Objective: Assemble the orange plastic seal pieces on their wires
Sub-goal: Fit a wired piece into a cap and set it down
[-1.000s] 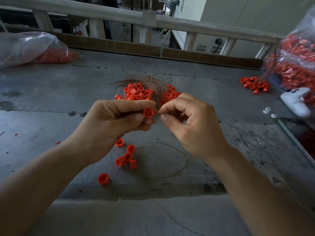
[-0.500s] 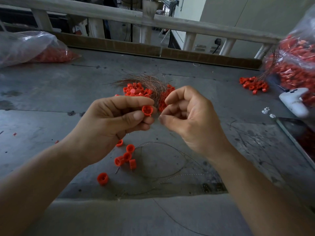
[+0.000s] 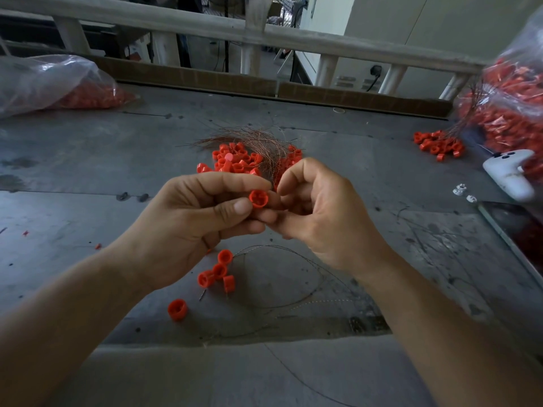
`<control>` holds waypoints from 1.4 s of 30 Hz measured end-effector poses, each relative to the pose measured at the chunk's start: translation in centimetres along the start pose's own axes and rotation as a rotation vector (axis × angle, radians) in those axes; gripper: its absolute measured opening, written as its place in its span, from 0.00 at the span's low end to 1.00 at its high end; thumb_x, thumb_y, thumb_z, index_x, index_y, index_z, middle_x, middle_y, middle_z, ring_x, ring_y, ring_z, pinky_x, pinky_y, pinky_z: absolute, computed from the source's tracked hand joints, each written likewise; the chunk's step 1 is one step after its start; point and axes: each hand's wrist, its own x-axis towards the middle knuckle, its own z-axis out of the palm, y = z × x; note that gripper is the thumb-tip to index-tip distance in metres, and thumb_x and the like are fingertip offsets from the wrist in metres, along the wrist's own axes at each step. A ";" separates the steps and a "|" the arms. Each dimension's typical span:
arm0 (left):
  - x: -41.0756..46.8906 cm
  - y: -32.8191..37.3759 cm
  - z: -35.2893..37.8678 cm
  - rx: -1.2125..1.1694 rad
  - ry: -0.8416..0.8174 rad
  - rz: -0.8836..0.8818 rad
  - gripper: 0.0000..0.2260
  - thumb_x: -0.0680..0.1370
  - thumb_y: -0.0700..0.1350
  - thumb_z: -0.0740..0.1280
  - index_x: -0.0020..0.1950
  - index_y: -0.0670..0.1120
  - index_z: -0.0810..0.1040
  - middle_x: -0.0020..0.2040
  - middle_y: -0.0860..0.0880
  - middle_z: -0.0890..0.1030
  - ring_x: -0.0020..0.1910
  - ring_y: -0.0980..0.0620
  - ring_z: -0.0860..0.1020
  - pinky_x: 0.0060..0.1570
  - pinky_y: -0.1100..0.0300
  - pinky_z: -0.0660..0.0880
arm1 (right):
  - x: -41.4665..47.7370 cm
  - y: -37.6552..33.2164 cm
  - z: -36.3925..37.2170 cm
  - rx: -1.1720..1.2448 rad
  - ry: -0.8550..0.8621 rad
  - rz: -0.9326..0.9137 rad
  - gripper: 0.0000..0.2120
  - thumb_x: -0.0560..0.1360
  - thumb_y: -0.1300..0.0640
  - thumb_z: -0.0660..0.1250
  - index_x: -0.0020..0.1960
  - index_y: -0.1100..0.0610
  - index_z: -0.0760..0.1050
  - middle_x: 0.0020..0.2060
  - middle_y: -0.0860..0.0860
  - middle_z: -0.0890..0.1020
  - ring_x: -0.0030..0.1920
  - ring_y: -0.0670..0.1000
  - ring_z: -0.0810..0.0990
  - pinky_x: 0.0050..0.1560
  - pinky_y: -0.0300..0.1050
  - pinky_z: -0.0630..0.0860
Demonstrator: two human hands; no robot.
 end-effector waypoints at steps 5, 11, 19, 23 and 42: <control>0.1 -0.1 -0.1 -0.028 0.043 -0.026 0.11 0.62 0.40 0.69 0.42 0.44 0.85 0.40 0.45 0.84 0.39 0.52 0.83 0.37 0.66 0.78 | 0.9 0.9 -2.1 -0.118 0.144 0.048 0.09 0.69 0.59 0.72 0.37 0.49 0.73 0.33 0.49 0.82 0.37 0.52 0.81 0.43 0.48 0.79; 0.1 -0.2 -0.2 -0.021 0.054 -0.048 0.11 0.61 0.40 0.69 0.42 0.45 0.85 0.40 0.45 0.84 0.40 0.51 0.83 0.38 0.65 0.78 | 2.3 4.5 -4.1 -0.548 0.281 0.157 0.06 0.73 0.58 0.68 0.38 0.50 0.76 0.32 0.42 0.77 0.35 0.43 0.76 0.42 0.39 0.72; 0.0 0.0 0.0 -0.024 0.051 -0.049 0.11 0.61 0.41 0.69 0.42 0.45 0.85 0.40 0.45 0.84 0.39 0.52 0.83 0.38 0.66 0.78 | 3.0 6.6 -3.4 -0.707 0.115 0.160 0.12 0.74 0.59 0.67 0.56 0.51 0.79 0.40 0.44 0.71 0.39 0.43 0.69 0.40 0.31 0.60; -0.1 0.0 0.0 -0.020 0.048 -0.056 0.12 0.61 0.40 0.69 0.43 0.44 0.85 0.41 0.44 0.84 0.40 0.51 0.83 0.38 0.65 0.78 | 3.1 6.7 -3.1 -0.770 0.074 0.166 0.08 0.73 0.58 0.68 0.52 0.52 0.78 0.41 0.46 0.72 0.42 0.45 0.71 0.42 0.36 0.64; 0.0 -0.3 0.3 0.055 0.092 -0.076 0.09 0.65 0.35 0.65 0.43 0.41 0.81 0.41 0.41 0.84 0.39 0.49 0.83 0.37 0.64 0.78 | 2.1 3.7 -2.8 -0.243 0.200 0.100 0.11 0.67 0.62 0.74 0.37 0.49 0.75 0.32 0.44 0.78 0.29 0.41 0.77 0.38 0.34 0.77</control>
